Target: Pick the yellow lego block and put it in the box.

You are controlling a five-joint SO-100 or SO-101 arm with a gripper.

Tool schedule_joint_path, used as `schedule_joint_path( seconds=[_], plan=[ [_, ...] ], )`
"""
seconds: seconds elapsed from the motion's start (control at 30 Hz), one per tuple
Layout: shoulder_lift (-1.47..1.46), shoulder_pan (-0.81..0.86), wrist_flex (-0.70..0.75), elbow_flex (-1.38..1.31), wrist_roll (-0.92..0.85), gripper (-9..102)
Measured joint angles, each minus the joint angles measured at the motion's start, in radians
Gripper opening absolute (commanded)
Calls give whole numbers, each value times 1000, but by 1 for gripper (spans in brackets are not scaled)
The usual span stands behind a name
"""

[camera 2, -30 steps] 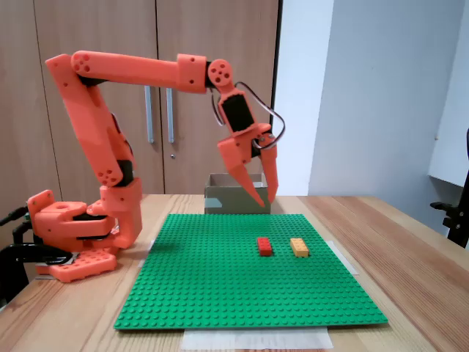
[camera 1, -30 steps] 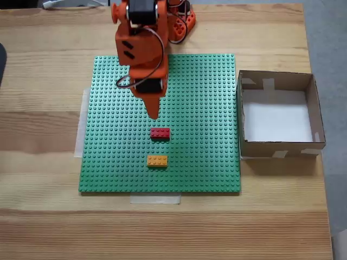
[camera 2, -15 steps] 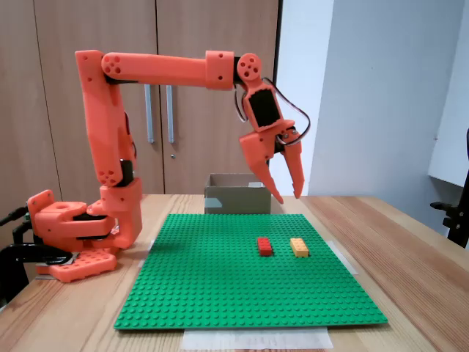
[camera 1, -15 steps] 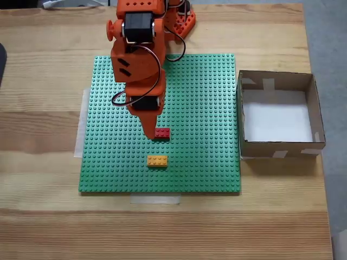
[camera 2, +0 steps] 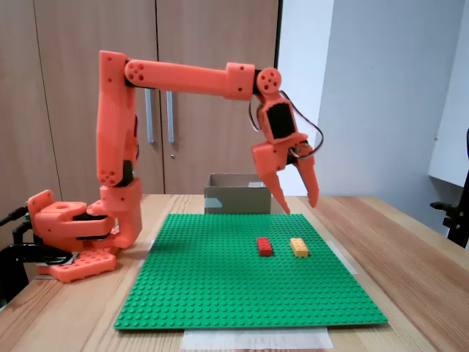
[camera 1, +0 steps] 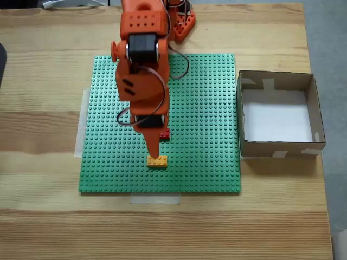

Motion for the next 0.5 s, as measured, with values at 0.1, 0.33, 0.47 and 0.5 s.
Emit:
schedule_joint_path(
  seconds=[0.1, 0.33, 0.47, 0.5],
  plan=[
    [-78, 0, 35, -63, 0, 29],
    [-224, 0, 75, -160, 0, 27],
    [-255, 0, 77, -160, 18, 28],
    [-256, 0, 77, -160, 21, 28]
  ],
)
